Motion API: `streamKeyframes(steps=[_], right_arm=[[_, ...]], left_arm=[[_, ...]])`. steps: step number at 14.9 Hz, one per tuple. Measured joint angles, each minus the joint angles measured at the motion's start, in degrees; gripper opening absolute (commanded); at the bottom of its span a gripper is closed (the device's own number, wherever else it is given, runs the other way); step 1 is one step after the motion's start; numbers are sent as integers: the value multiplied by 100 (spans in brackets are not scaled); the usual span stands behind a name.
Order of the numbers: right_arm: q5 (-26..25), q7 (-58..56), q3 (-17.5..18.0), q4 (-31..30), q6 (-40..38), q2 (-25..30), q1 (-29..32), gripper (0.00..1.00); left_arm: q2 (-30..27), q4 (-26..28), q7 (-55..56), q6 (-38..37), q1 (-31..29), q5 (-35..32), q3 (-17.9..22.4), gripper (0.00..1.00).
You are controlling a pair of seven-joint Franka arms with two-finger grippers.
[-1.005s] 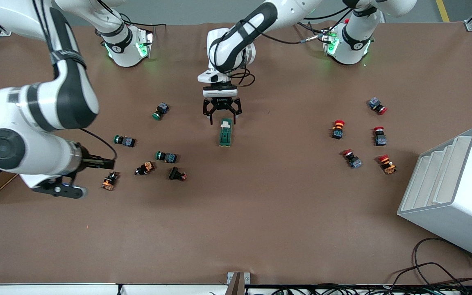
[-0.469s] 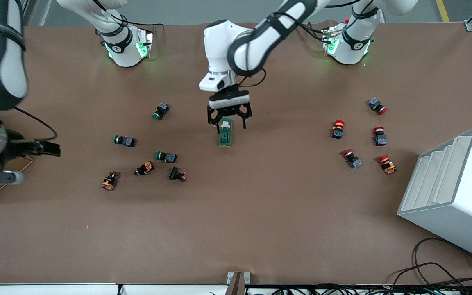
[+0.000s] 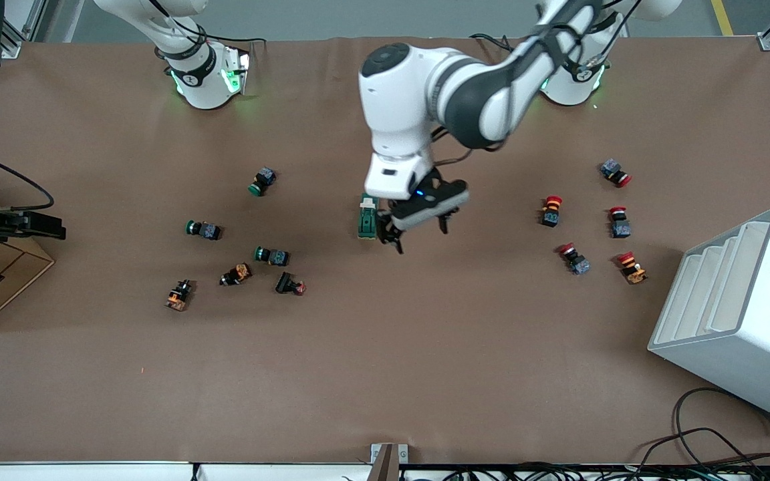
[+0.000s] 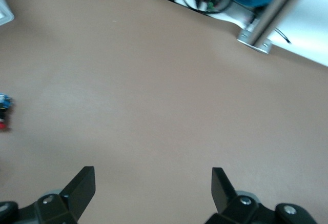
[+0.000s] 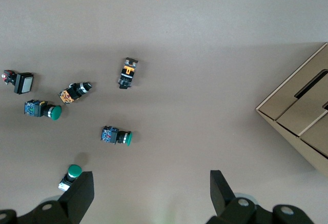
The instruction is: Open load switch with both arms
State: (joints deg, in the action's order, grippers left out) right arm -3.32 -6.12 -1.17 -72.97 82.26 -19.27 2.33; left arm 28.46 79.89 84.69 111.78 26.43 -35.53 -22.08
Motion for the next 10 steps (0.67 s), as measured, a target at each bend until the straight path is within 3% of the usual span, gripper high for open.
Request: streamKeyframes(steps=[5,7,10], right_arm=[[54,0,46,191,-444,26,-5,100],[131,0,70,211,-582,82,-7,100],[352,0,63,197,-582,333,13,100]], left_arm=[[-137,-421,-973,-377,-710,691,-19,100],[-404,-455,-1672,-453,-1018,1241,-13,100],[-1026,-455,-3224,-1145,-1653,2066,6,100]])
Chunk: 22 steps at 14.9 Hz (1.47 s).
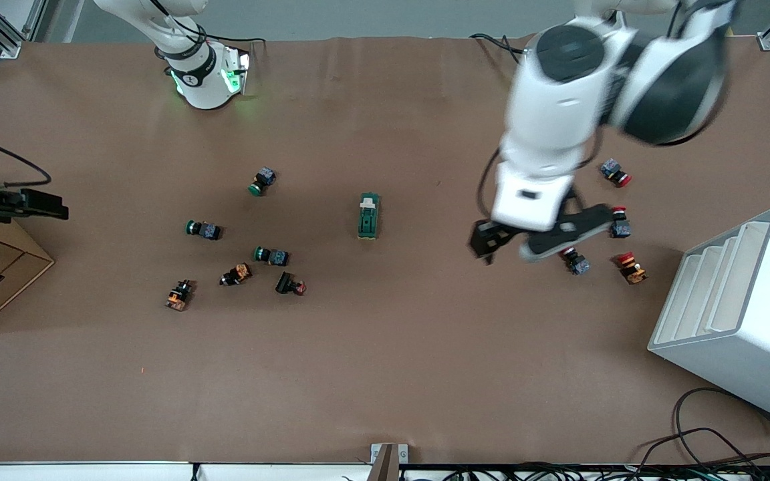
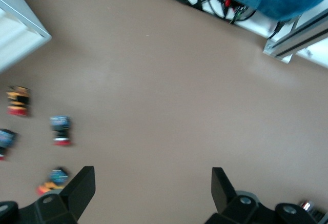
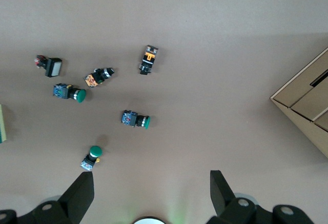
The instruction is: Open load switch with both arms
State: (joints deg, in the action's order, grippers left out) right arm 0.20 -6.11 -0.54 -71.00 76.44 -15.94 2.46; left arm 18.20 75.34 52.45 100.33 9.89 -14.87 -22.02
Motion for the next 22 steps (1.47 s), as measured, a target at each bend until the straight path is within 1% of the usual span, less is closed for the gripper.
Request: streamKeyframes(steps=[2,3,6,8,10,12,15,19,22], right_arm=[[37,0,-7,-166,-3,223,8,100],[47,0,-8,-319,17,358,9,100],[51,0,-10,-879,137,831,10,100],[51,-3,-5,-1159,152,1104,8,100],[37,-14,2,-1403,161,1357,-39,100],[-9,-14,13,-1572,165,1568,-97,100],[-23,-14,-21,-1679,165,1770,-97,100],[-23,-14,-113,-1866,119,2126,-97,100],[-23,-14,-134,-1965,115,2326,-97,100]], left_arm=[[-398,13,-1041,-504,-427,329,61,100],[-572,22,-1466,-697,-571,516,167,100],[-1056,154,-2856,-1054,-934,1133,661,100],[-1320,301,-3696,-1297,-1126,1299,991,100],[-1508,407,-4390,-1554,-1171,1340,1323,100],[-1637,512,-4937,-1714,-1171,1346,1527,100],[-1880,881,-5145,-1752,-1180,1347,1621,100],[-2279,1478,-5146,-1642,-1194,1348,1619,100],[-2561,1797,-5147,-1563,-1234,1428,1607,100]])
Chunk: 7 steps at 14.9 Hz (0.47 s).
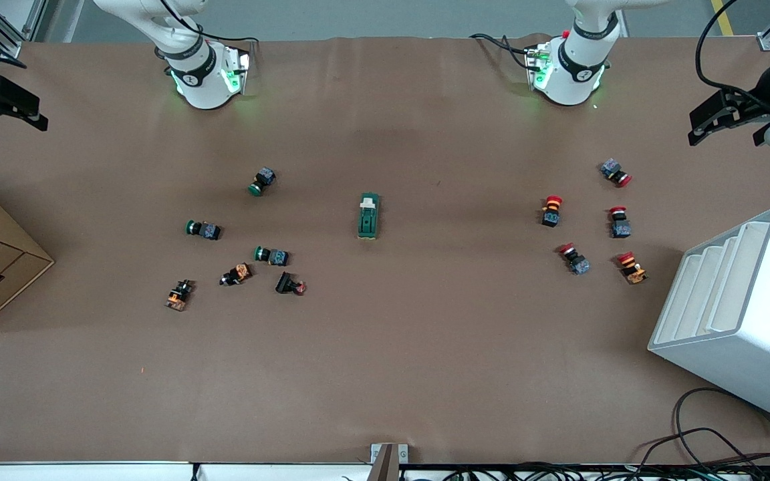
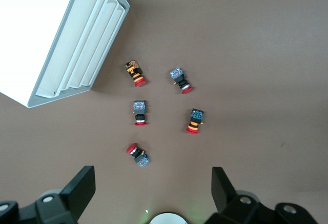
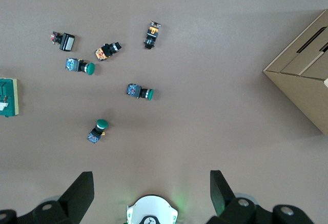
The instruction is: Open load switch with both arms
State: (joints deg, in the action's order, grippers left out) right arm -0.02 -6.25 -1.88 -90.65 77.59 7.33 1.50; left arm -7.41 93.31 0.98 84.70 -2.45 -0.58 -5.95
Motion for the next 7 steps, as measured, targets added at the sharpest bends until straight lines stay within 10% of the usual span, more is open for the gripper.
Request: streamKeyframes(steps=[7], right_arm=[[2,-1,1,-87,243,0,0,100]], left_arm=[[-182,136,-92,25,-2,26,-90,100]])
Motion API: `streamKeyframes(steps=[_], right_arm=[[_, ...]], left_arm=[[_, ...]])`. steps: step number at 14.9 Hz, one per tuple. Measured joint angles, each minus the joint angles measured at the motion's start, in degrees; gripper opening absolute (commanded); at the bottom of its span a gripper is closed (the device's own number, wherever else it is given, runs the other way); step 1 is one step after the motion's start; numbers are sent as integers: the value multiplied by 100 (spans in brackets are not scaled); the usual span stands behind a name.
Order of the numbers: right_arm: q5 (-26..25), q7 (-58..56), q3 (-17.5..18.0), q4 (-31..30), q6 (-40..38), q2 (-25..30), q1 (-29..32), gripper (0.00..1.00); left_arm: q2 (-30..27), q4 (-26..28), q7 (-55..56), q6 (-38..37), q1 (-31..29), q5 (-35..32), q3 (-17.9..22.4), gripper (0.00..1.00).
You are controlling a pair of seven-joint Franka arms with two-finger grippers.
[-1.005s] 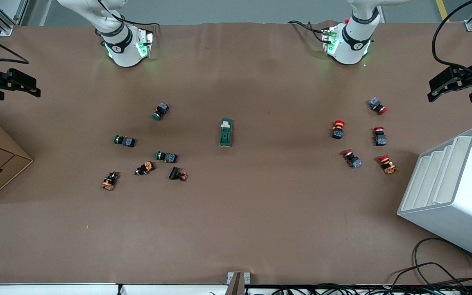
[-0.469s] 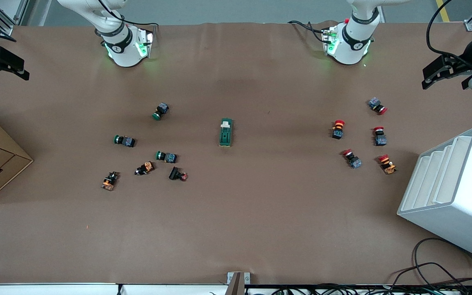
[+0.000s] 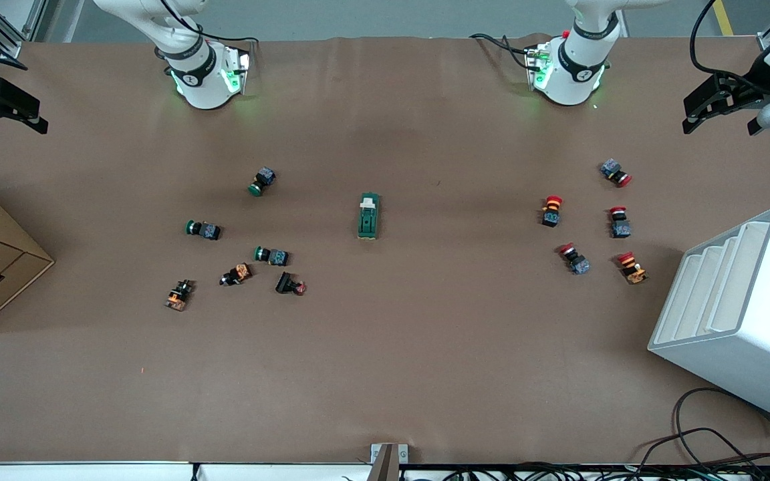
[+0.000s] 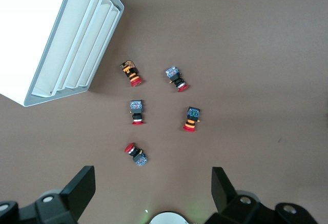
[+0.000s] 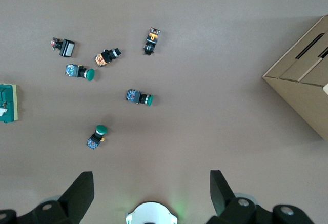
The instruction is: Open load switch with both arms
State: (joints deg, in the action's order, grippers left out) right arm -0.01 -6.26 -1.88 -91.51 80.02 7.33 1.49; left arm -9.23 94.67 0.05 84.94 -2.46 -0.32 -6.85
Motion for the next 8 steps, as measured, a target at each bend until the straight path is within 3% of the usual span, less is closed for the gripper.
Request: streamKeyframes(steps=[8], right_arm=[[1,-18,9,-10,169,0,-11,100]], left_arm=[[29,-16,-77,54,0,0,-1,100]])
